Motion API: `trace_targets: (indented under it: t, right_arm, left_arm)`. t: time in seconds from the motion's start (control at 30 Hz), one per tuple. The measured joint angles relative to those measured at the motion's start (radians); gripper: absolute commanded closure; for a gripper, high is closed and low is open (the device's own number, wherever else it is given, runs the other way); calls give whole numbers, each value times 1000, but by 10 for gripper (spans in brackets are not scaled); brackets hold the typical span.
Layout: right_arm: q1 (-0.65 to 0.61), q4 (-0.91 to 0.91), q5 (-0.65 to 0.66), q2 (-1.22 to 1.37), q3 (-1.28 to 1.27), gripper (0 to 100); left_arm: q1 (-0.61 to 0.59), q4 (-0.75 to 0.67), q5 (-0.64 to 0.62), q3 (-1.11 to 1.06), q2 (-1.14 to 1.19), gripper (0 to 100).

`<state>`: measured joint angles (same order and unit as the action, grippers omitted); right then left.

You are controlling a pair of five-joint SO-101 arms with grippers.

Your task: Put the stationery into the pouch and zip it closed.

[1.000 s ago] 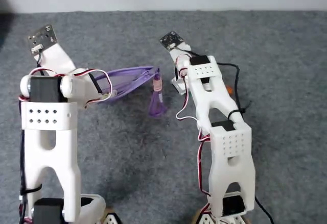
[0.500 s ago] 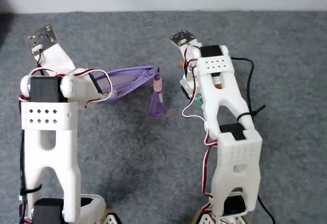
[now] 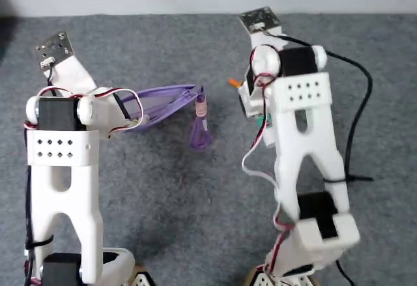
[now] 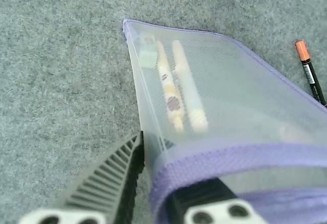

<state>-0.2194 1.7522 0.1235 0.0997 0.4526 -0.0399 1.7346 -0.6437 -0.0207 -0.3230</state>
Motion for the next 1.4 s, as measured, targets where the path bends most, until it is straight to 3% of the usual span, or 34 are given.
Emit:
trace_targets:
  t: [0.13, 0.3, 0.7, 1.0, 1.2, 1.4]
  right_arm:
    - [-54, 0, -28, -172, -126, 991]
    - [-173, -41, -157, -377, -298, 991]
    - [-381, -621, -417, -560, -479, 991]
    - [-442, -1221, -425, -560, -795, 991]
    - [-443, -1603, -325, -560, -973, 991]
    - [-479, -1743, -261, -563, -977, 991]
  left_arm:
    - [0, 0, 0, 0, 0, 989]
    - [0, -2, 0, 0, 0, 988]
    - [2, -17, 0, 0, 0, 988]
    - [2, -17, 0, 0, 0, 988]
    - [2, -17, 0, 0, 0, 988]
    - [2, -20, 0, 0, 2, 988]
